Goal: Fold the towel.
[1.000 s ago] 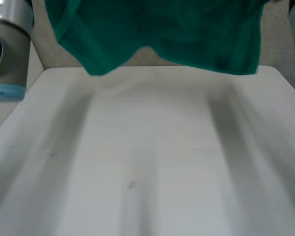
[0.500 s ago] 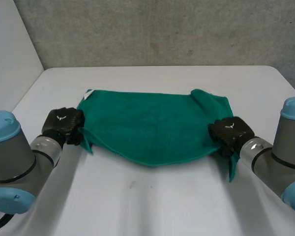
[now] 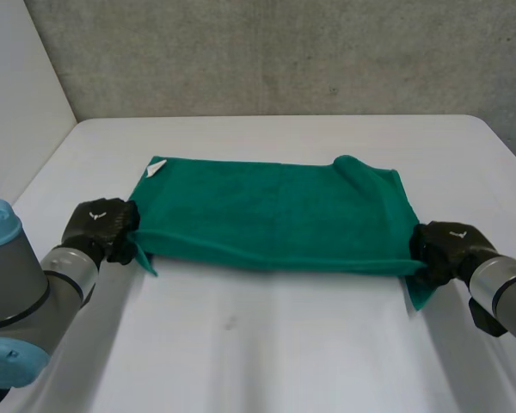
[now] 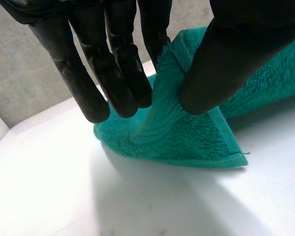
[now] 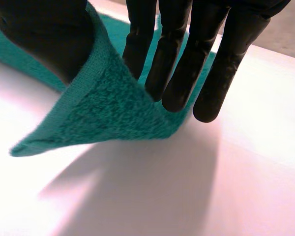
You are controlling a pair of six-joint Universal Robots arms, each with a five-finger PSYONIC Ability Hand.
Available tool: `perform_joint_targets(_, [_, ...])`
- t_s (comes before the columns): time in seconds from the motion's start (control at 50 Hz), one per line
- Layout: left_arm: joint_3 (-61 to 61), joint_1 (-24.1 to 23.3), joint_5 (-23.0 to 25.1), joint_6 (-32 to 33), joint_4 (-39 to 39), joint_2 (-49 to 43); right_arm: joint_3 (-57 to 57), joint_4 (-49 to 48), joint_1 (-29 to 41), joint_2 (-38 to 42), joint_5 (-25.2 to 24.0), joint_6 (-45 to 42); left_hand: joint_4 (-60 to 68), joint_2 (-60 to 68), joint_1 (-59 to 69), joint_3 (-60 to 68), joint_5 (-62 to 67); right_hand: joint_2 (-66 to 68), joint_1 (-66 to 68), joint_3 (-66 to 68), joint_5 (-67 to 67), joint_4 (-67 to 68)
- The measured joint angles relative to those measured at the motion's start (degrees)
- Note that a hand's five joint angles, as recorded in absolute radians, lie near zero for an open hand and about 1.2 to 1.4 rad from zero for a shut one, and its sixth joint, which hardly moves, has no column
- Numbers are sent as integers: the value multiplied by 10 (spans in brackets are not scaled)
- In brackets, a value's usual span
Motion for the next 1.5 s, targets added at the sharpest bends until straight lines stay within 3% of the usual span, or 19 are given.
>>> perform_joint_targets(0.06, [-6,-4,0,-1,-2,0,12,-1,0,-2,-16,-27,-39,-40,-23,-39,-15,1,0,4,5,6])
perform_joint_targets(0.08, [-8,-7,0,-1,-5,0,17,-2,1,-2,-25,-43,-160,-173,-153,-158,-115,1,0,4,5,6])
perform_joint_targets(0.1, [-10,-9,0,-1,-8,0,20,-2,1,-2,-30,-51,-179,-190,-173,-185,-133,1,0,3,6,6])
perform_joint_targets(0.12, [-14,-14,0,-1,-15,0,24,-3,1,-2,-38,-66,-332,-334,-330,-327,-285,1,0,4,6,6])
perform_joint_targets(0.14, [-15,-18,0,-1,-20,0,26,-3,2,-2,-41,-71,-375,-378,-363,-370,-329,1,0,4,6,6])
perform_joint_targets(0.22, [-16,-29,-2,-3,-48,0,28,-3,2,-2,-46,-81,-484,-484,-451,-475,-437,1,0,4,6,6])
perform_joint_targets(0.34, [-13,-36,-7,-6,-81,0,30,-3,2,-3,-45,-84,-530,-530,-495,-527,-486,1,0,3,6,6])
perform_joint_targets(0.46, [-4,-36,-20,-7,-80,-8,30,-3,1,-11,-43,-83,-530,-530,-495,-527,-486,1,0,4,7,6])
perform_joint_targets(0.62, [21,-25,-81,-5,-34,-51,32,-11,-8,-34,-42,-74,-528,-529,-494,-525,-484,1,0,4,7,6])
perform_joint_targets(0.78, [49,-4,-95,-5,-19,-87,35,-16,-21,-40,-42,-72,-475,-475,-442,-473,-426,1,0,4,7,6])
perform_joint_targets(0.84, [60,4,-93,-6,-17,-98,35,-18,-22,-40,-42,-72,-337,-332,-292,-337,-293,1,0,4,7,6])
perform_joint_targets(0.88, [67,8,-91,-6,-16,-103,36,-20,-22,-40,-42,-72,-177,-169,-112,-178,-140,1,0,4,7,6])
perform_joint_targets(0.9, [67,8,-91,-6,-16,-103,36,-20,-22,-40,-42,-72,-177,-169,-112,-178,-140,1,0,4,7,6])
perform_joint_targets(0.92, [72,14,-89,-6,-15,-105,36,-23,-22,-40,-42,-72,-60,-62,3,-62,-25,1,0,4,7,6])
perform_joint_targets(1.04, [72,28,-88,-6,-18,-86,36,-26,-21,-48,-41,-76,-3,-3,9,-4,4,1,0,4,7,6])
perform_joint_targets(1.22, [41,41,-70,2,-74,107,4,26,-21,-144,-39,-115,-3,-2,9,-3,4,1,0,4,7,6])
perform_joint_targets(1.36, [25,41,-33,54,-186,287,-53,178,-26,-262,-40,-240,-1,-2,9,-2,4,1,0,4,9,7])
perform_joint_targets(1.5, [17,43,-15,139,-268,324,-67,282,-28,-275,-35,-371,0,-1,9,-2,4,1,0,4,10,7])
